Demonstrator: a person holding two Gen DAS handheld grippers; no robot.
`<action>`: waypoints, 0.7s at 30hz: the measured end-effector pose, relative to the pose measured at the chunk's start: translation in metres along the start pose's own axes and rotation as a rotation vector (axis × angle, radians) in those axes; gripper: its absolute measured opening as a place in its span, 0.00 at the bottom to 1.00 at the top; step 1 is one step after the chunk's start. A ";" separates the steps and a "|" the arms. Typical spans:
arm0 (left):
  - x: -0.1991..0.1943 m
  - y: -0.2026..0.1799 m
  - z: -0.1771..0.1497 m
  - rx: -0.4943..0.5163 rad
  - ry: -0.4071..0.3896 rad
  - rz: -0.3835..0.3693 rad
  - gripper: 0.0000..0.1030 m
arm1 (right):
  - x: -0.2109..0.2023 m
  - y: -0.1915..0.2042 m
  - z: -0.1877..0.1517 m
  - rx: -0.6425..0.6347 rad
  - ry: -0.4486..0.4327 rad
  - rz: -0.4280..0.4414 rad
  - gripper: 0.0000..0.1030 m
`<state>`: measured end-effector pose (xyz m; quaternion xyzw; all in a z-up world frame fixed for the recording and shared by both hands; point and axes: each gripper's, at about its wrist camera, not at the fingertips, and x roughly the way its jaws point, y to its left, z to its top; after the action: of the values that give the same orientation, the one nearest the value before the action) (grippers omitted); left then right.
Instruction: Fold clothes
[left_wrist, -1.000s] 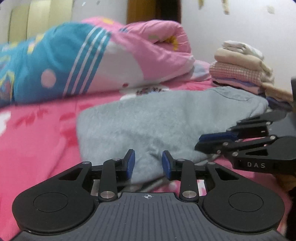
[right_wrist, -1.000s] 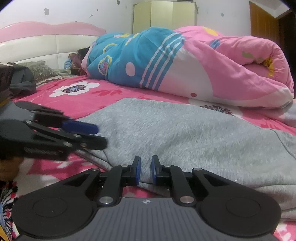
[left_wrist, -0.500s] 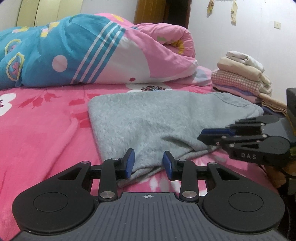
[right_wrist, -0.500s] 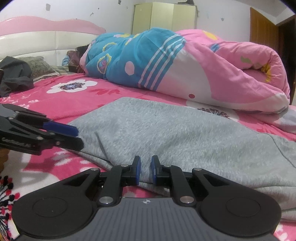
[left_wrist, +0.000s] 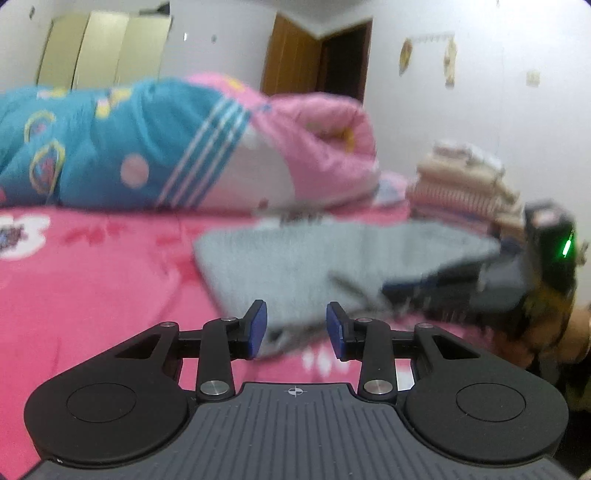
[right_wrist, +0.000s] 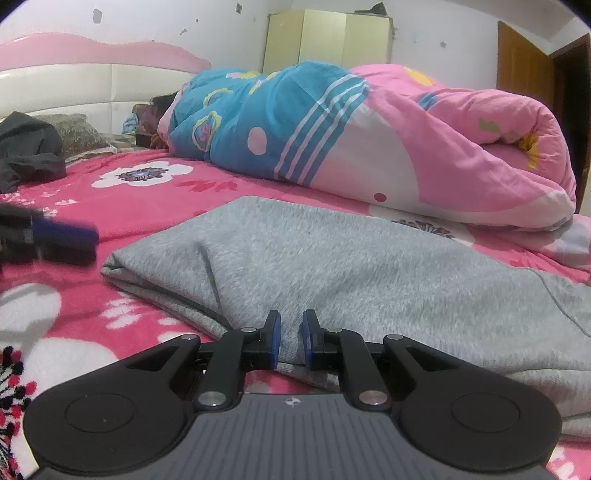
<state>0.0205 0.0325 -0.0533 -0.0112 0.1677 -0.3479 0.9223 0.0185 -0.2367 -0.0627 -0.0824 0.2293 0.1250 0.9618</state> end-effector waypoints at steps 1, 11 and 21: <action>0.003 -0.001 0.008 0.000 -0.004 -0.009 0.36 | 0.000 0.000 0.000 0.002 -0.001 0.001 0.12; 0.087 -0.027 0.039 0.049 0.090 -0.059 0.35 | 0.000 0.000 0.000 0.002 -0.006 -0.001 0.12; 0.097 0.002 0.010 -0.109 0.220 -0.045 0.36 | -0.001 0.000 0.001 0.001 -0.007 -0.003 0.13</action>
<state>0.0933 -0.0294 -0.0732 -0.0269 0.2862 -0.3581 0.8883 0.0180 -0.2364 -0.0619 -0.0819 0.2257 0.1240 0.9628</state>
